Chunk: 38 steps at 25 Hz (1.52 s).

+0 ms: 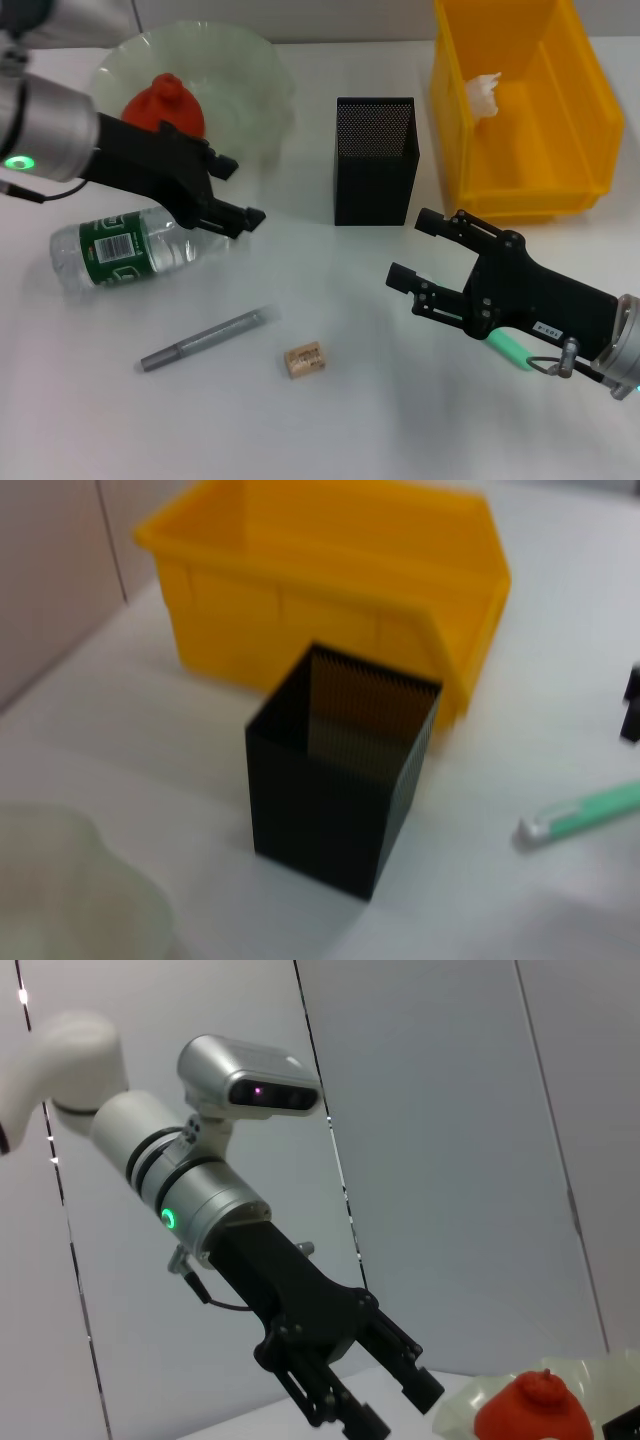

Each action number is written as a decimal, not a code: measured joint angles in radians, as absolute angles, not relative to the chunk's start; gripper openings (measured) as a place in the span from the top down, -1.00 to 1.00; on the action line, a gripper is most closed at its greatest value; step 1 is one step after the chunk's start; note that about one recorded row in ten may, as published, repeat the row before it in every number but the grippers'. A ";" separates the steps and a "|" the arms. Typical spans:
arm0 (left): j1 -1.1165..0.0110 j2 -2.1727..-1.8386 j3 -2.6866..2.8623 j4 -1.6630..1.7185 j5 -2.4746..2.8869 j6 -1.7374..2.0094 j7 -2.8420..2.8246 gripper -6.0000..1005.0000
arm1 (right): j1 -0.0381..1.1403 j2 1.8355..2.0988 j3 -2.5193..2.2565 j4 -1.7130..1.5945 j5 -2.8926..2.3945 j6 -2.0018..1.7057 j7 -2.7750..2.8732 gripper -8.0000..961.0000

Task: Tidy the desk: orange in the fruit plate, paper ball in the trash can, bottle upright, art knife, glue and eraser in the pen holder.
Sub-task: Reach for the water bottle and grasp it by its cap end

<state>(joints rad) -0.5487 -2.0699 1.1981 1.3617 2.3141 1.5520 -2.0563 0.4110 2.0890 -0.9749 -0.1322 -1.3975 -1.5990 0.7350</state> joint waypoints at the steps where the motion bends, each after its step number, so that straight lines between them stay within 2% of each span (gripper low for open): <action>1: -0.569 -2.071 1.229 1.364 2.354 1.553 -2.082 -0.45 | 0.411 2.089 -0.975 -0.131 -1.397 -1.597 0.735 -0.64; 9: -0.654 -2.079 1.398 1.357 2.541 1.500 -2.173 -0.42 | 0.410 2.089 -0.976 -0.127 -1.397 -1.596 0.735 -0.64; 38: -0.729 -2.080 1.518 1.095 2.661 1.307 -2.179 -0.30 | 0.424 2.090 -0.976 -0.106 -1.395 -1.569 0.733 -0.62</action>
<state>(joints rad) -0.7294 -2.0799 1.5185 1.0949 2.6611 1.3071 -2.1785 0.4244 2.0905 -0.9755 -0.1058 -1.3951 -1.5685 0.7333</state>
